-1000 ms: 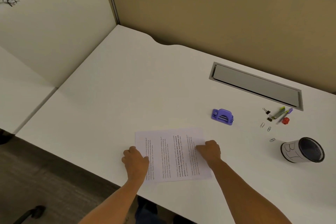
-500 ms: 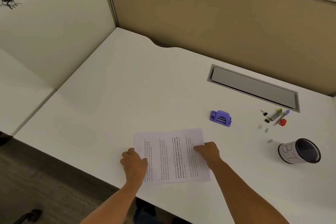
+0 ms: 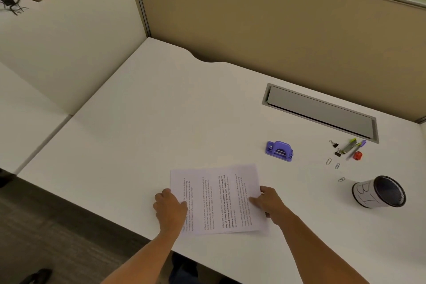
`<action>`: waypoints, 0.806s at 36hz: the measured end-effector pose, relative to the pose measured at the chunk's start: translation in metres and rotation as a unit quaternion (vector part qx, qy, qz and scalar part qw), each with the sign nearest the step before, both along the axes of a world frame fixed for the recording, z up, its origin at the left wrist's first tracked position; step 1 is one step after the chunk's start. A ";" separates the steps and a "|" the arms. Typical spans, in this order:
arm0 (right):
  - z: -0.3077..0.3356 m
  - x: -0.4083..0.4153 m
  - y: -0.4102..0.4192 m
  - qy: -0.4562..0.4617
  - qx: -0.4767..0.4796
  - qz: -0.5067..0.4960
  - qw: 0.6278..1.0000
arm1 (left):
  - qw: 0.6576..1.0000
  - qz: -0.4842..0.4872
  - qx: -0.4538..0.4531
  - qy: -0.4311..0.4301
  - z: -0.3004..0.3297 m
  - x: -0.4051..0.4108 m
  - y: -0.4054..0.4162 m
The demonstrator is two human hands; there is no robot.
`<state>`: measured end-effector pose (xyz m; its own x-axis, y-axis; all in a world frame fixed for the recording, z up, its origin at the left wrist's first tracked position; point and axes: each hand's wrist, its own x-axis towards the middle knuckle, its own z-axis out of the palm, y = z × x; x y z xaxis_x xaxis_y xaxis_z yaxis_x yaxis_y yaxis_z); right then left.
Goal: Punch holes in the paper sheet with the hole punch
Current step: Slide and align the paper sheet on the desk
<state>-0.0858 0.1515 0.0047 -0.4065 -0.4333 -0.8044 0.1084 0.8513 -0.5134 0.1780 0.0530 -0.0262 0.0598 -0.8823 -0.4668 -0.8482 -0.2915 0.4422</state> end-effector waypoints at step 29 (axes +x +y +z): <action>-0.010 -0.001 0.022 -0.039 -0.110 -0.085 0.990 | 0.976 0.011 0.079 0.201 0.015 0.015 -0.035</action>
